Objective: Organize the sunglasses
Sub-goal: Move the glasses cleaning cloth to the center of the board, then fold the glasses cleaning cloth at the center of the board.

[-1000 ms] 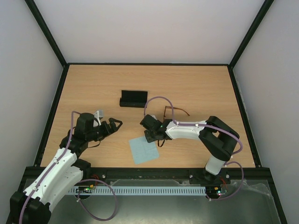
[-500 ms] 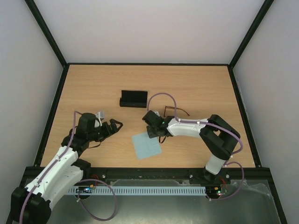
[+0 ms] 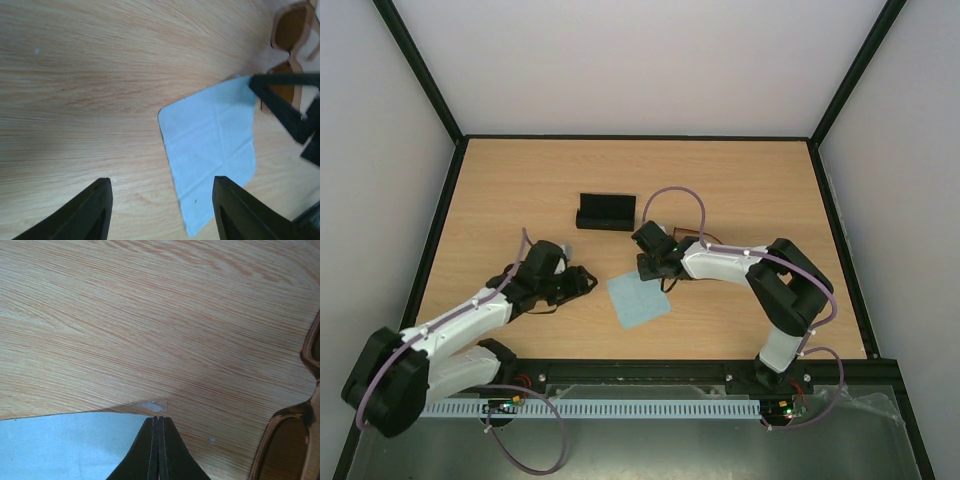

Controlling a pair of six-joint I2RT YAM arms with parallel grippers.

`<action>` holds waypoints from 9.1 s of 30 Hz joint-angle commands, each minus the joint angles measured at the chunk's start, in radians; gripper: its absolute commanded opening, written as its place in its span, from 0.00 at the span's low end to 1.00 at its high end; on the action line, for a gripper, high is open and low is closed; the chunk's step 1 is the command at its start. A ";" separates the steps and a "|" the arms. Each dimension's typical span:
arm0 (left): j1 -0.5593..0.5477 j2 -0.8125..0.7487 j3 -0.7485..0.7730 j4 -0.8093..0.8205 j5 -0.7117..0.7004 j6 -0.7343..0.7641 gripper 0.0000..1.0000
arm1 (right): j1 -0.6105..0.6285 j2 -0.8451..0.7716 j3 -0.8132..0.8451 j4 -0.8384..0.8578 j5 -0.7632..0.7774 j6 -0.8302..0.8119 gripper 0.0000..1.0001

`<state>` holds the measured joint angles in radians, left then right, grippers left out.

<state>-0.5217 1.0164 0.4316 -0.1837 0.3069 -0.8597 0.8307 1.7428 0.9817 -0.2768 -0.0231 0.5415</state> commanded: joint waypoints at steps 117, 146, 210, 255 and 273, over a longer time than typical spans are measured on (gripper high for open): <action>-0.258 0.707 0.497 -0.036 -0.560 0.119 0.02 | -0.125 -0.017 0.033 0.045 -0.068 -0.026 0.01; -0.196 0.715 0.589 -0.031 -0.500 0.258 0.02 | -0.183 -0.058 0.000 0.088 -0.132 -0.097 0.01; -0.366 0.427 0.382 -0.092 -0.500 0.148 0.02 | -0.118 -0.344 -0.227 0.088 -0.176 -0.060 0.01; -0.459 0.399 0.304 -0.068 -0.500 0.068 0.02 | -0.056 -0.393 -0.309 0.105 -0.128 -0.014 0.01; -0.483 0.391 0.302 -0.082 -0.506 0.054 0.02 | -0.050 -0.425 -0.342 0.108 -0.133 -0.005 0.01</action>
<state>-0.9920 1.4265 0.7444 -0.2489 -0.1829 -0.7944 0.7727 1.3464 0.6514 -0.1741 -0.1768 0.5259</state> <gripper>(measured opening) 0.023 0.016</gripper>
